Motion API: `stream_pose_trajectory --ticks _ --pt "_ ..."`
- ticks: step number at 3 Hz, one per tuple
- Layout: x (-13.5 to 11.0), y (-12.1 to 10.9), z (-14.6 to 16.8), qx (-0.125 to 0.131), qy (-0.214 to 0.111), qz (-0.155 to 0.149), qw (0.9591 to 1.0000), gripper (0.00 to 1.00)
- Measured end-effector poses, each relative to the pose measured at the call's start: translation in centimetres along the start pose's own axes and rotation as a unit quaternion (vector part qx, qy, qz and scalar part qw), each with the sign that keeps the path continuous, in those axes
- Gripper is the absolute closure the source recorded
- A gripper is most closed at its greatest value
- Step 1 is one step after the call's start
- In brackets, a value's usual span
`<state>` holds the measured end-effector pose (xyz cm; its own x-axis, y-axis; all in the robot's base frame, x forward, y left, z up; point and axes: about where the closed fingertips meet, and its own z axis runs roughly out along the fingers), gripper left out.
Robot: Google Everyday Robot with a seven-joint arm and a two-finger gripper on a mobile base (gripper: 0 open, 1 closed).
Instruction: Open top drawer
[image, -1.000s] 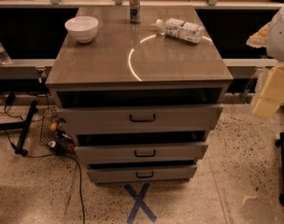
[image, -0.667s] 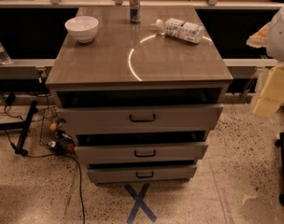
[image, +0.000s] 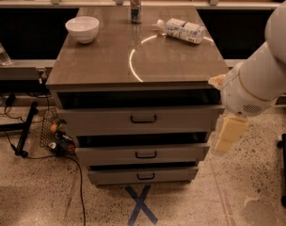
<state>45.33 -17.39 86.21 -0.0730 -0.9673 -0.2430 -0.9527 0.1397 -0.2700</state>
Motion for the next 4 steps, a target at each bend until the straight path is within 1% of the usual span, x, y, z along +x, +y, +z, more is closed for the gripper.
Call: stream_pose_trajectory --ticks 1,2,3,4 --pt "-0.9 -0.1 3.6 0.009 -0.02 -0.018 0.9996 0.0" --pt "-1.1 -0.6 3.9 0.02 -0.019 -0.021 0.9994 0.0" --pt "-1.2 -1.6 5.8 0.033 -0.005 -0.026 0.9991 0.0" --pt "-0.5 -3.7 10.7 0.037 0.02 -0.032 0.9986 0.0"
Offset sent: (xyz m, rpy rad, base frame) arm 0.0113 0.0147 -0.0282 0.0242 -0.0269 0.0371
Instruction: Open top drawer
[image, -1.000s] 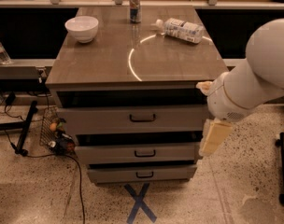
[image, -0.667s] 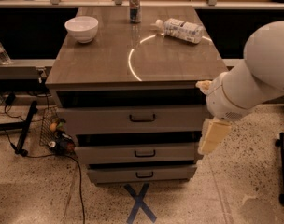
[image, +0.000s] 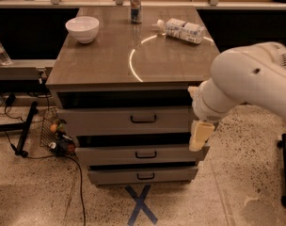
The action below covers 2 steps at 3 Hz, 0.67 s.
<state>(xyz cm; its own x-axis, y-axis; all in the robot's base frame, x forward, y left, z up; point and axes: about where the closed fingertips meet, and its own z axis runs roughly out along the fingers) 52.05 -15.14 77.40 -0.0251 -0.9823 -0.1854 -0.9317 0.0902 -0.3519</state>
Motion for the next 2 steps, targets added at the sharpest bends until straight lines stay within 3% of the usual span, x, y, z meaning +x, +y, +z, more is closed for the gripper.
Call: stream_pose_trajectory --ticks 2 --pt "1.2 -2.0 6.8 -0.009 0.03 -0.011 0.9994 0.0"
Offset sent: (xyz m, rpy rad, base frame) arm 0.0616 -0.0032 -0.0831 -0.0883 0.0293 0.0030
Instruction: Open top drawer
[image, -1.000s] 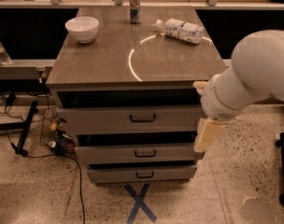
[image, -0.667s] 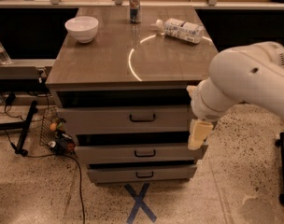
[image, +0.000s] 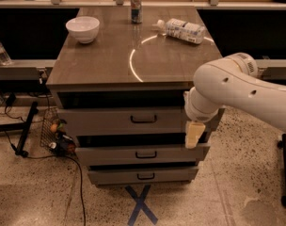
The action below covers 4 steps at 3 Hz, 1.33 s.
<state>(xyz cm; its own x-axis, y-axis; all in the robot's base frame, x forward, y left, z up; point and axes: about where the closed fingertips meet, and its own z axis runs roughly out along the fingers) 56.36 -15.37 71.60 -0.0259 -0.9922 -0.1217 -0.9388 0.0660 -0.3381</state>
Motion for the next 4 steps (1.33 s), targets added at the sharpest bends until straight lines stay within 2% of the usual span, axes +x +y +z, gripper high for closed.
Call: stream_pose_trajectory --ticks 2,4 --pt "0.8 -1.6 4.8 -0.014 0.005 0.007 0.9999 0.03" --pt "2.9 0.1 4.9 -0.029 0.012 0.025 0.9992 0.64"
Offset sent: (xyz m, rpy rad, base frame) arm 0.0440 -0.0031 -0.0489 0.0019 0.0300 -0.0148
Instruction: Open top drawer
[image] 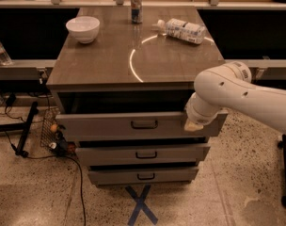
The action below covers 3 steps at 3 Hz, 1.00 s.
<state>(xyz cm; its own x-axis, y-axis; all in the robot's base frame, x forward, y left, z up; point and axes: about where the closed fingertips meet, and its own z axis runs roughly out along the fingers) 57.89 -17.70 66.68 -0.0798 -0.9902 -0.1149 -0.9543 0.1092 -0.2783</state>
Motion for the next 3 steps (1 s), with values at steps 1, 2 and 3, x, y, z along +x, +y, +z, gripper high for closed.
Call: stream_pose_trajectory --ticks 1,2,3 --pt "-0.1 -0.2 -0.7 0.0 0.0 0.0 1.0 0.93" --pt "0.0 0.0 -1.4 -0.003 0.003 -0.003 1.0 0.71" --pt "0.4 1.4 -2.8 -0.019 0.018 -0.018 0.9995 0.48"
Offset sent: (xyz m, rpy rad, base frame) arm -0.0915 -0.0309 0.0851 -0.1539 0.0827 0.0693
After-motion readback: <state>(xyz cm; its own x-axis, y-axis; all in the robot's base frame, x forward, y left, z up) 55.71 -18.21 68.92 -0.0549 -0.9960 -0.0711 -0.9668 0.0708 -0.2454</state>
